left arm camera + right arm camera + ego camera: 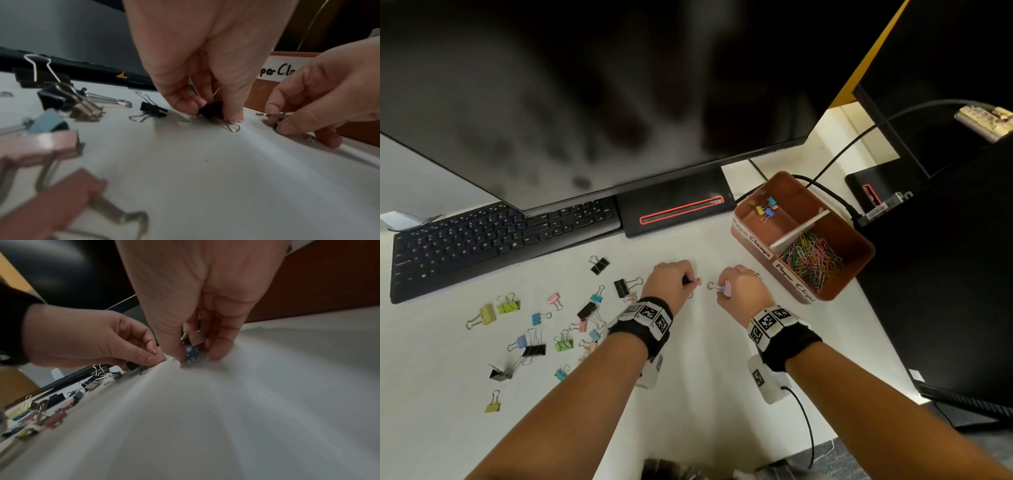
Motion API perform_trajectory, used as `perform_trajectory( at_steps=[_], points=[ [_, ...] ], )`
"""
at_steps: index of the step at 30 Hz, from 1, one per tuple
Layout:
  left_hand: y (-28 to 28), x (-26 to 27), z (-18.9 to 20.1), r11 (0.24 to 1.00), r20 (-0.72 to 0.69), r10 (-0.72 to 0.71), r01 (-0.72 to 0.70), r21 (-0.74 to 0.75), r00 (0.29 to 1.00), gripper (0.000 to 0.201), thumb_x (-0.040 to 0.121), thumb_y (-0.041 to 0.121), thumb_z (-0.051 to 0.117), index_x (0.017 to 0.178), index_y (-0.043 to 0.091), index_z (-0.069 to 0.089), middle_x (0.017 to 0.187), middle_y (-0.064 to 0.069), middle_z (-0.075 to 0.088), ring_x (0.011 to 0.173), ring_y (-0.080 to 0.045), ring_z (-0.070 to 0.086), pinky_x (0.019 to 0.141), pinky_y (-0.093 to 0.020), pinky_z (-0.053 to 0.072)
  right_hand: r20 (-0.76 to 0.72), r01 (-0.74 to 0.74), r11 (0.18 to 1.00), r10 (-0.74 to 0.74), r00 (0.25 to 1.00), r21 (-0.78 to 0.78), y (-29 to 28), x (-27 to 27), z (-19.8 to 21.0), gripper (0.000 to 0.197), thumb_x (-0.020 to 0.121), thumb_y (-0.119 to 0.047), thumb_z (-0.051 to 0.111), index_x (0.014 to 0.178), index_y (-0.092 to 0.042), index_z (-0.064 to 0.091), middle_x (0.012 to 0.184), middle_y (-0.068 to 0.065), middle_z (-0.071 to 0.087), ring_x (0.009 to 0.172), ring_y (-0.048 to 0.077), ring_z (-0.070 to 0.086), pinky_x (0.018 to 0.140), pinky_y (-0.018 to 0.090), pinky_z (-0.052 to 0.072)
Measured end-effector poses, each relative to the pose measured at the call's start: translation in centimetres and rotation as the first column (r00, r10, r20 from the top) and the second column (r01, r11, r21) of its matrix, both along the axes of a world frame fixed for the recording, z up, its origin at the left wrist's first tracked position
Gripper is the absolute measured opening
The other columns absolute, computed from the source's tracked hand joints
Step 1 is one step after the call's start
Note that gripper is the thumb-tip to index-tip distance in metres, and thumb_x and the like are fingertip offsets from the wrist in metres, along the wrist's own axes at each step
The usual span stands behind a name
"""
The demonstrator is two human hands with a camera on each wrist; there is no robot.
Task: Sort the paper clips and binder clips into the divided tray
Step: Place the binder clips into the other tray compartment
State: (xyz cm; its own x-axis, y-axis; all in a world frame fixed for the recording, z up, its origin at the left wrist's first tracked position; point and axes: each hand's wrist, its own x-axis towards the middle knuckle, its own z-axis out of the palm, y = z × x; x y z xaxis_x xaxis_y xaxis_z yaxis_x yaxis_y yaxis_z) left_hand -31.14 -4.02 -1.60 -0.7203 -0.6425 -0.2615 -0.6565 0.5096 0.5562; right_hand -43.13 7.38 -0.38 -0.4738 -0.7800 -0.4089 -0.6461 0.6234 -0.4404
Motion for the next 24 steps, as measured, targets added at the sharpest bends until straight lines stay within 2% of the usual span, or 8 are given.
perform_trajectory(
  at_steps=[6,9,12,15,16,18,21,24],
  points=[
    [0.4,0.5,1.1,0.978,-0.089,0.134,-0.117,0.174,0.987,0.017,0.079,0.031,0.070,0.078,0.024,0.055,0.066,0.012,0.058,0.065,-0.010,0.055,0.062,-0.018,0.040,0.087,0.021,0.991,-0.009,0.996,-0.131,1.0,0.2,1.3,0.017,0.078,-0.016,0.063,0.095,-0.013,0.064,0.095,0.011,0.062,0.086,0.029,0.061,0.075,0.031,0.047],
    [0.0,-0.8,4.1,0.953,-0.222,0.123,-0.052,0.299,0.967,0.028,0.080,0.026,0.068,0.098,0.033,0.049,0.074,0.007,0.067,0.060,-0.001,0.051,0.062,-0.014,0.039,0.103,0.058,0.938,-0.025,0.994,-0.341,1.3,-0.7,4.3,0.017,0.076,-0.012,0.068,0.093,-0.011,0.066,0.093,0.009,0.063,0.077,0.023,0.062,0.076,0.034,0.052],
    [-0.5,-4.6,7.9,0.959,-0.382,0.100,0.014,0.284,0.919,0.019,0.085,0.023,0.062,0.097,0.034,0.055,0.077,0.004,0.062,0.057,0.000,0.049,0.060,-0.012,0.041,0.018,0.120,0.853,-0.129,0.992,-0.508,0.8,-3.2,8.2,0.019,0.076,-0.012,0.072,0.094,-0.013,0.067,0.098,0.006,0.062,0.079,0.015,0.059,0.078,0.026,0.052],
    [-0.5,-9.7,10.8,0.949,-0.427,0.145,-0.003,0.316,0.893,0.007,0.088,0.025,0.059,0.094,0.025,0.063,0.074,0.008,0.058,0.068,-0.010,0.057,0.063,-0.030,0.053,-0.015,0.231,0.851,-0.270,0.963,-0.472,-0.5,-6.6,11.1,0.024,0.079,-0.015,0.068,0.103,-0.014,0.065,0.111,0.002,0.056,0.097,0.016,0.056,0.094,0.030,0.047],
    [-0.6,-11.1,11.5,0.933,-0.381,0.162,-0.016,0.359,0.910,0.015,0.089,0.030,0.056,0.098,0.021,0.064,0.078,0.007,0.060,0.076,-0.015,0.061,0.070,-0.039,0.056,-0.013,0.274,0.857,-0.310,0.951,-0.436,-1.1,-7.7,11.5,0.028,0.080,-0.013,0.067,0.107,-0.013,0.063,0.115,0.005,0.056,0.103,0.020,0.056,0.099,0.035,0.045],
    [-1.0,-12.8,12.2,0.930,-0.228,0.106,-0.015,0.366,0.968,0.036,0.094,0.043,0.044,0.104,0.015,0.064,0.089,-0.003,0.063,0.091,-0.025,0.062,0.084,-0.041,0.053,-0.005,0.322,0.895,-0.340,0.940,-0.308,-2.0,-9.1,11.7,0.045,0.077,-0.011,0.069,0.120,-0.015,0.055,0.126,0.011,0.053,0.115,0.027,0.053,0.104,0.042,0.043],
    [-2.6,-11.0,12.8,0.971,-0.217,0.075,-0.021,0.239,0.973,0.039,0.096,0.044,0.038,0.104,0.016,0.065,0.105,-0.008,0.064,0.103,-0.023,0.058,0.088,-0.026,0.042,-0.021,0.270,0.948,-0.277,0.961,-0.169,-2.5,-9.4,11.0,0.063,0.079,-0.018,0.069,0.134,-0.021,0.039,0.137,0.012,0.041,0.119,0.030,0.051,0.102,0.043,0.045],
    [-4.6,-4.7,12.8,0.982,-0.298,0.172,-0.137,0.133,0.939,0.026,0.094,0.035,0.047,0.102,0.020,0.066,0.107,0.003,0.062,0.096,-0.005,0.051,0.078,-0.010,0.031,-0.036,0.137,0.923,-0.160,0.986,-0.359,-2.6,-6.9,10.5,0.049,0.082,-0.020,0.065,0.128,-0.022,0.046,0.131,0.007,0.043,0.102,0.022,0.057,0.094,0.037,0.050]
  ],
)
